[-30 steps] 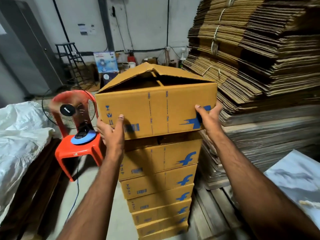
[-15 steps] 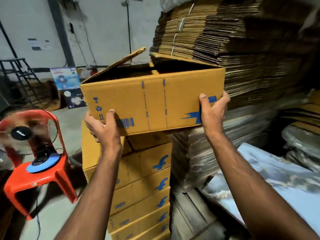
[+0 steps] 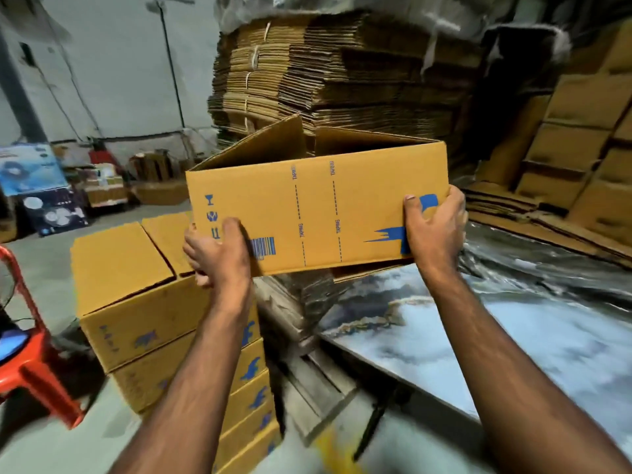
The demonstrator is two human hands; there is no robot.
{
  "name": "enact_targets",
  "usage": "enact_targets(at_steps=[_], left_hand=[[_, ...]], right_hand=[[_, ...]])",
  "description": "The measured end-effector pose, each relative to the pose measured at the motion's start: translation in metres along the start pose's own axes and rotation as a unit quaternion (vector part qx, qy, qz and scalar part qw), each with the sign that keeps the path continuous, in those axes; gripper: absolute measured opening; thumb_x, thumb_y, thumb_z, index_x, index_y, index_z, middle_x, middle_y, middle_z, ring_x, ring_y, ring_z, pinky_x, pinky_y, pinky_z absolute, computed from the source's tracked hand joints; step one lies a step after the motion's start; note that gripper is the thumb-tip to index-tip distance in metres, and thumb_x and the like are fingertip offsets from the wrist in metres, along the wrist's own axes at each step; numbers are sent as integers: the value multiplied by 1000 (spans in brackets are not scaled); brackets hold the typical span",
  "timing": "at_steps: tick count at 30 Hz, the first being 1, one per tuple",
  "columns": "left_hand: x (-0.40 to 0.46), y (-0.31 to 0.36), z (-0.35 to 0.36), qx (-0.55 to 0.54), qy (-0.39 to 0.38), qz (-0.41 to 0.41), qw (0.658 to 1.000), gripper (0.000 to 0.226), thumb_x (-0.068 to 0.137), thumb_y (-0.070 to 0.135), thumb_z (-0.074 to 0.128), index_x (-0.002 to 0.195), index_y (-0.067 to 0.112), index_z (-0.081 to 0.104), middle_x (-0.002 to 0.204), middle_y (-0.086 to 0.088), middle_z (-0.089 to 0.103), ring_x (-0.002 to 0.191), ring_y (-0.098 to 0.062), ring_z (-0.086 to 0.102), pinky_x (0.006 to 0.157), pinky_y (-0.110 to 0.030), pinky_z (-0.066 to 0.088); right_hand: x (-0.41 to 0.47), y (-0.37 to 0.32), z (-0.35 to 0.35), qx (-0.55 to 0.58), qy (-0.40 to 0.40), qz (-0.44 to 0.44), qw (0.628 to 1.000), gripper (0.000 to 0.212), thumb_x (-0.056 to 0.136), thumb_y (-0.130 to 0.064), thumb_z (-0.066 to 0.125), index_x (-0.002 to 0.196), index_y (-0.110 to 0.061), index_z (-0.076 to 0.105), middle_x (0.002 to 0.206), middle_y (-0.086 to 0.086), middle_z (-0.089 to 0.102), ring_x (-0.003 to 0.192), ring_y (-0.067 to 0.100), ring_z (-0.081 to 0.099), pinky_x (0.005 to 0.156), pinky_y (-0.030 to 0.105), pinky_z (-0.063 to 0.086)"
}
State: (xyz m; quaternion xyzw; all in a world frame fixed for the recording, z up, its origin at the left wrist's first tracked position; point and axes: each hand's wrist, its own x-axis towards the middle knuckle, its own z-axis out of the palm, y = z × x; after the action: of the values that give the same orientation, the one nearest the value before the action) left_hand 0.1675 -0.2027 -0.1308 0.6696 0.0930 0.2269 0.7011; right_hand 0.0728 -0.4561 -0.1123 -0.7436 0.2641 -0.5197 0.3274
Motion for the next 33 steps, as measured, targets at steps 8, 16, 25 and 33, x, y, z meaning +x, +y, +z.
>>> enact_targets(at_steps=[8, 16, 25, 33], left_hand=[[-94, -7, 90, -22, -172, -16, 985, 69, 65, 59, 54, 127, 31, 41, 133, -9, 44, 125, -34, 42, 104, -57, 36], [-140, -42, 198, 1, -279, -59, 958, 76, 57, 56, 49, 122, 18, 52, 126, -8, 48, 121, -31, 45, 103, -55, 39], [-132, -111, 311, 35, -406, -95, 908, 58, 64, 45, 49, 113, 15, 55, 121, -8, 50, 113, -29, 47, 100, -53, 42], [-118, -160, 370, 3, -518, -113, 848, 48, 74, 33, 60, 118, 23, 44, 120, -6, 58, 112, -29, 58, 97, -49, 50]], right_hand=[[20, 85, -121, -69, 78, 80, 991, 66, 87, -51, 57, 133, -6, 43, 128, 14, 54, 120, 34, 48, 99, 49, 42], [46, 162, -160, -164, 140, 132, 967, 65, 88, -50, 58, 133, -5, 43, 131, 15, 54, 124, 34, 46, 98, 49, 41], [75, 244, -122, -218, 145, 213, 941, 58, 89, -46, 62, 122, -2, 45, 125, 17, 54, 121, 37, 46, 99, 52, 41], [77, 296, -102, -140, 150, 269, 941, 68, 75, -52, 60, 124, -6, 47, 119, 13, 58, 112, 31, 57, 97, 48, 48]])
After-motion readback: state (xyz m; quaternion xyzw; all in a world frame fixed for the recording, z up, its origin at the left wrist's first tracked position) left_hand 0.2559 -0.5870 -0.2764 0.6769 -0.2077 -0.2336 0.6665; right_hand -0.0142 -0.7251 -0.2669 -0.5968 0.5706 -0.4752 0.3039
